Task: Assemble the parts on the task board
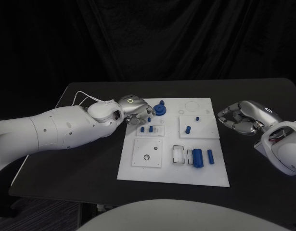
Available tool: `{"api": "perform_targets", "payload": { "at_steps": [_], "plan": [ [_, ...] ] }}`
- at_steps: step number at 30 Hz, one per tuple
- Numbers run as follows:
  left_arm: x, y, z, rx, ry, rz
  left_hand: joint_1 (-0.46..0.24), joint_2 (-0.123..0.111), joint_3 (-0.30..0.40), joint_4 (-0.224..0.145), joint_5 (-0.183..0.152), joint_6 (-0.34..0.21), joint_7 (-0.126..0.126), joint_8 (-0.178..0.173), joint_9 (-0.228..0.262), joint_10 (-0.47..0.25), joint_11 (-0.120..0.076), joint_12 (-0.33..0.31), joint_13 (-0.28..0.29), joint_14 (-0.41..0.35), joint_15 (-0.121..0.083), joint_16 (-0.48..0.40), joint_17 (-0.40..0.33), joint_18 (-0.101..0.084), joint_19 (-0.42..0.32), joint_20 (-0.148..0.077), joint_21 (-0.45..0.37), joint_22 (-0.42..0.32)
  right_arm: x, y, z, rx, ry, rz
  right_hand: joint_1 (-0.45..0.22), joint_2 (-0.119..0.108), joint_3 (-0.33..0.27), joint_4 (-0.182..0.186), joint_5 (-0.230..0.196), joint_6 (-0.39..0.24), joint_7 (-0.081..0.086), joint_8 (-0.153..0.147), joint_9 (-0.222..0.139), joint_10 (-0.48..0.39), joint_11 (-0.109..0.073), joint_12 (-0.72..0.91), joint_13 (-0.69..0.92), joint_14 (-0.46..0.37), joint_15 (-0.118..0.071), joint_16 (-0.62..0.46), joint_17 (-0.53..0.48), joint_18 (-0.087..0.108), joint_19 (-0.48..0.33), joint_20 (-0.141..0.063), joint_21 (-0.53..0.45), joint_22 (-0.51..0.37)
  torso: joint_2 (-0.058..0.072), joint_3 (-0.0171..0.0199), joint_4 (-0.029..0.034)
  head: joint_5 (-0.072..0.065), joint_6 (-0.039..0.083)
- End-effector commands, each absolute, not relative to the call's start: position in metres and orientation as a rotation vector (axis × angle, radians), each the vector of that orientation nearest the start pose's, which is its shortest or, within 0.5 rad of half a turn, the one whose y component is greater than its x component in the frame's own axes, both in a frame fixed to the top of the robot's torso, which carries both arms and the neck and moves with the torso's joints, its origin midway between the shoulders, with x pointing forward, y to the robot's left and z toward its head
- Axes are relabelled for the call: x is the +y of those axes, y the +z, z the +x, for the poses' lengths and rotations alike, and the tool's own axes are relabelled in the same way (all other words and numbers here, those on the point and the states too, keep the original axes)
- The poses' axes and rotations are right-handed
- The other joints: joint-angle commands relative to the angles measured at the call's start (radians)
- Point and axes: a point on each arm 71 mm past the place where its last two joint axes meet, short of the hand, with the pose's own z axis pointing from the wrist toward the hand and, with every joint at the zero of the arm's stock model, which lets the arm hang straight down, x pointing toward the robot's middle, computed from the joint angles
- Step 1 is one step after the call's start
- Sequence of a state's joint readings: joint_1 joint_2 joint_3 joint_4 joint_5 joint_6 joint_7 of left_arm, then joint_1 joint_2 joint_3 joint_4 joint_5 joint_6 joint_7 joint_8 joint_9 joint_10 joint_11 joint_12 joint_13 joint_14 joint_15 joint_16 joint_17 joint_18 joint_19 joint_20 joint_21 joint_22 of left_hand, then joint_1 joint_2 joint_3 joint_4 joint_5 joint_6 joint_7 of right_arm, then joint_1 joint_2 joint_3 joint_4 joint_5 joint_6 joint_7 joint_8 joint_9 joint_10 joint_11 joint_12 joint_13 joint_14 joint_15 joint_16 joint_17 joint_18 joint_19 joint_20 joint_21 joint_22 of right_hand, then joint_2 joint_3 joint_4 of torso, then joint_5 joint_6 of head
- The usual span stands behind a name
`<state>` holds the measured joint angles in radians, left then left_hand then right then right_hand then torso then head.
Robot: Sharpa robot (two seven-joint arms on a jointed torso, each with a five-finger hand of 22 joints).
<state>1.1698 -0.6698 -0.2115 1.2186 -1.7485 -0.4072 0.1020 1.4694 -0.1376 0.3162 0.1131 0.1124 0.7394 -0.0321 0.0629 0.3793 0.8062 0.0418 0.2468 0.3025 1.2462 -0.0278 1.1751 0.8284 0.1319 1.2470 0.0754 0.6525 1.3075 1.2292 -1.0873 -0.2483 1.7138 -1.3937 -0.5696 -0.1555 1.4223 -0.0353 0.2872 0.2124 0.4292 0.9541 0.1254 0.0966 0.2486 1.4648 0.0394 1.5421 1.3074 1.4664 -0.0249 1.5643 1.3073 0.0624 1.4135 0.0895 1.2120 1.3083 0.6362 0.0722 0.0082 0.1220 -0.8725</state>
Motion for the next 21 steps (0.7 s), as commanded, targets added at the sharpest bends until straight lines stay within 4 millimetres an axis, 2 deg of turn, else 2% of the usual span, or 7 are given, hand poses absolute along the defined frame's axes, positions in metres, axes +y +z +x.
{"api": "perform_targets", "payload": {
  "at_steps": [1, 8, 13, 16, 17, 18, 21],
  "plan": [
    [0.195, -0.26, 0.497, 1.512, -0.551, 0.584, 0.001, -0.008, -0.008, 0.002, -0.004, -0.011, -0.002, 0.0, -0.003, -0.003, -0.002, 0.005, 0.002, -0.004, -0.001, 0.002, 0.002, 0.019, 0.0, 0.002, -0.001, 0.05, -0.272, -0.217, 0.42, 1.655, 0.55, 0.031, 0.007, 0.001, 0.002, -0.002, 0.006, 0.006, 0.002, -0.001, 0.001, 0.074, 0.005, -0.006, 0.216, 0.098, 0.004, -0.005, 0.249, 0.019, -0.007, -0.003, -0.006, 0.147, 0.0, -0.0001, -0.0004, -0.001, 0.0],
    [0.219, -0.251, 0.495, 1.404, -0.535, 0.545, 0.005, -0.006, -0.015, 0.007, -0.004, 0.007, -0.006, 0.01, -0.007, 0.005, -0.007, 0.024, 0.008, 0.0, -0.004, 0.006, 0.006, 0.016, 0.01, 0.001, 0.01, 0.056, -0.272, -0.216, 0.418, 1.66, 0.554, 0.029, 0.007, 0.001, 0.002, -0.003, 0.006, 0.006, 0.001, -0.001, 0.001, 0.07, 0.005, -0.01, 0.211, 0.096, 0.004, -0.009, 0.244, 0.021, -0.01, -0.003, -0.013, 0.145, 0.0, -0.0003, 0.0008, -0.001, 0.0],
    [0.251, -0.24, 0.485, 1.354, -0.624, 0.377, 0.032, -0.008, -0.002, 0.026, 0.025, 0.092, 0.002, 0.034, -0.015, -0.019, -0.033, 0.077, 0.019, -0.112, -0.013, -0.075, -0.112, 0.036, -0.083, 0.007, -0.183, 0.025, -0.268, -0.204, 0.421, 1.673, 0.558, 0.007, 0.008, -0.025, -0.009, -0.025, -0.004, 0.071, -0.024, 0.045, 0.042, -0.019, -0.019, -0.113, 0.092, 0.037, -0.016, -0.11, 0.128, 0.058, -0.096, -0.019, -0.213, 0.077, 0.0, -0.0025, 0.0013, 0.042, 0.0],
    [0.27, -0.236, 0.479, 1.377, -0.728, 0.206, 0.027, -0.006, -0.008, 0.046, 0.07, 0.104, 0.061, 0.025, -0.032, -0.098, 0.018, 0.119, 0.034, -0.301, 0.029, -0.165, -0.211, 0.035, -0.2, 0.03, -0.309, 0.014, -0.264, -0.192, 0.43, 1.707, 0.534, -0.02, 0.003, -0.035, -0.007, -0.022, -0.022, 0.057, -0.02, 0.042, 0.054, -0.11, -0.013, -0.217, -0.012, -0.013, -0.01, -0.193, 0.046, 0.082, -0.167, -0.015, -0.375, 0.018, 0.0, -0.004, 0.0001, 0.061, 0.0],
    [0.274, -0.235, 0.478, 1.385, -0.753, 0.167, 0.025, -0.002, -0.021, 0.052, 0.088, 0.11, 0.067, 0.022, -0.036, -0.117, 0.019, 0.144, 0.043, -0.331, 0.037, -0.173, -0.215, 0.034, -0.222, 0.037, -0.325, 0.016, -0.262, -0.19, 0.432, 1.713, 0.53, -0.027, 0.003, -0.039, -0.005, -0.021, -0.024, 0.057, -0.02, 0.043, 0.058, -0.147, -0.01, -0.257, -0.049, -0.028, -0.009, -0.218, 0.023, 0.089, -0.189, -0.013, -0.424, 0.0, 0.0, -0.0045, -0.0003, 0.065, 0.0],
    [0.279, -0.235, 0.476, 1.401, -0.8, 0.098, 0.025, 0.003, -0.027, 0.058, 0.098, 0.112, 0.077, 0.021, -0.039, -0.13, 0.016, 0.158, 0.047, -0.372, 0.049, -0.204, -0.231, 0.032, -0.247, 0.042, -0.341, 0.016, -0.26, -0.186, 0.436, 1.724, 0.523, -0.04, 0.01, -0.049, 0.005, -0.023, -0.025, 0.06, -0.015, 0.046, 0.065, -0.261, -0.004, -0.37, -0.15, -0.149, -0.002, -0.41, -0.163, 0.115, -0.273, -0.009, -0.594, -0.064, -0.001, -0.005, -0.0009, 0.067, 0.0],
    [0.29, -0.234, 0.471, 1.445, -0.97, -0.143, 0.008, 0.033, -0.044, 0.091, 0.115, 0.104, 0.089, 0.01, -0.051, -0.199, 0.029, 0.186, 0.052, -0.516, 0.088, -0.304, -0.286, 0.015, -0.349, 0.062, -0.399, 0.012, -0.253, -0.177, 0.448, 1.758, 0.499, -0.083, 0.04, -0.061, 0.026, -0.047, 0.02, 0.087, -0.015, 0.071, 0.094, -0.392, -0.002, -0.51, -0.275, -0.243, 0.003, -0.573, -0.312, 0.12, -0.307, -0.003, -0.674, -0.105, -0.001, -0.0059, -0.003, 0.065, 0.0]
  ]
}}
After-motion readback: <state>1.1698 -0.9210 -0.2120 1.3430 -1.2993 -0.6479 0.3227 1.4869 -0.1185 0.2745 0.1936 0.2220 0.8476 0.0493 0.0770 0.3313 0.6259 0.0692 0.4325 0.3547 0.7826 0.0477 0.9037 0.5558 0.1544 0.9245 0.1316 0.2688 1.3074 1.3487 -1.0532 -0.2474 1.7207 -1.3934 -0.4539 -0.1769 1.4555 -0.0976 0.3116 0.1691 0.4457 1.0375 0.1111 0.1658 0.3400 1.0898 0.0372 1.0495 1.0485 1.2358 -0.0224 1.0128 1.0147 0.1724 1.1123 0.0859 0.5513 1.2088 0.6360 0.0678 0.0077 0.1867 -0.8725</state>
